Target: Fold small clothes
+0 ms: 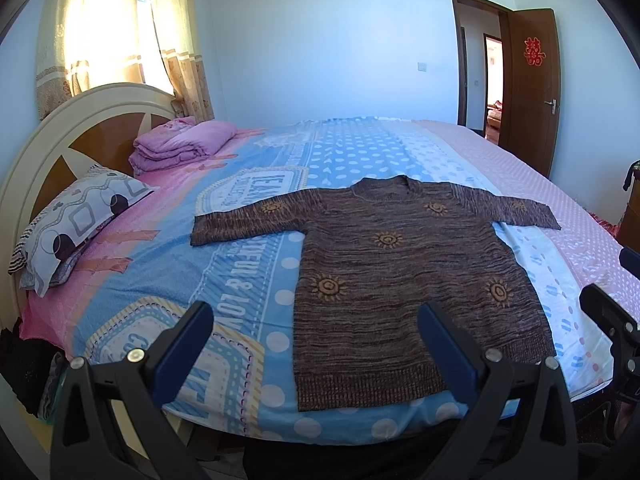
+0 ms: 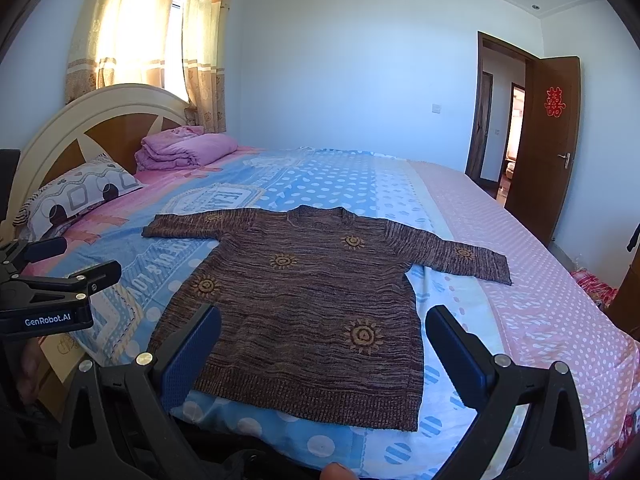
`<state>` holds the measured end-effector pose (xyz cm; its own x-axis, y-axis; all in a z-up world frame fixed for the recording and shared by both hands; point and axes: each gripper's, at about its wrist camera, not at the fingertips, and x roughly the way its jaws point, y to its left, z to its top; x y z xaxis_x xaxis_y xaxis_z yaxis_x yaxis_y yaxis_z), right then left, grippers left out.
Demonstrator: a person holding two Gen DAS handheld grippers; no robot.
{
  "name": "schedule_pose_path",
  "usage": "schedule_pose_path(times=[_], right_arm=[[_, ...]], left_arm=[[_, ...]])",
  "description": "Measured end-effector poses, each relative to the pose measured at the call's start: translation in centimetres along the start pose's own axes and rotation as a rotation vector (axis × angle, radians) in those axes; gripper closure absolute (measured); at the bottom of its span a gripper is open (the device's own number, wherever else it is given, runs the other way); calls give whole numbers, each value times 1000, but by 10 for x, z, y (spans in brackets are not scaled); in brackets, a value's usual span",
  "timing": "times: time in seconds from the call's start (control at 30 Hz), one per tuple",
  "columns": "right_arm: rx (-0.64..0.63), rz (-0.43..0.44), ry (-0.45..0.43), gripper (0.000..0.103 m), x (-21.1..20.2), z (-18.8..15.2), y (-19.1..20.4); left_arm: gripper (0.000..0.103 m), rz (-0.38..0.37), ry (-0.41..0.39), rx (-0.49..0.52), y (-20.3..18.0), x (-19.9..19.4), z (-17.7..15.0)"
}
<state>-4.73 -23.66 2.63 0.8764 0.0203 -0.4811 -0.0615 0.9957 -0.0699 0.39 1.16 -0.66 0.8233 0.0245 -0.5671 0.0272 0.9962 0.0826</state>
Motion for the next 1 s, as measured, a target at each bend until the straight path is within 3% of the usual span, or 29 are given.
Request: schedule_pose_path(times=[0.57,1.0], right_arm=[[14,-24,49,1,39,-8,-21],[94,-67,156,1,113,-9,-73]], left_arm=[[0,30,57,24,-3,43,5],[0,65,137,87,-20,126,26]])
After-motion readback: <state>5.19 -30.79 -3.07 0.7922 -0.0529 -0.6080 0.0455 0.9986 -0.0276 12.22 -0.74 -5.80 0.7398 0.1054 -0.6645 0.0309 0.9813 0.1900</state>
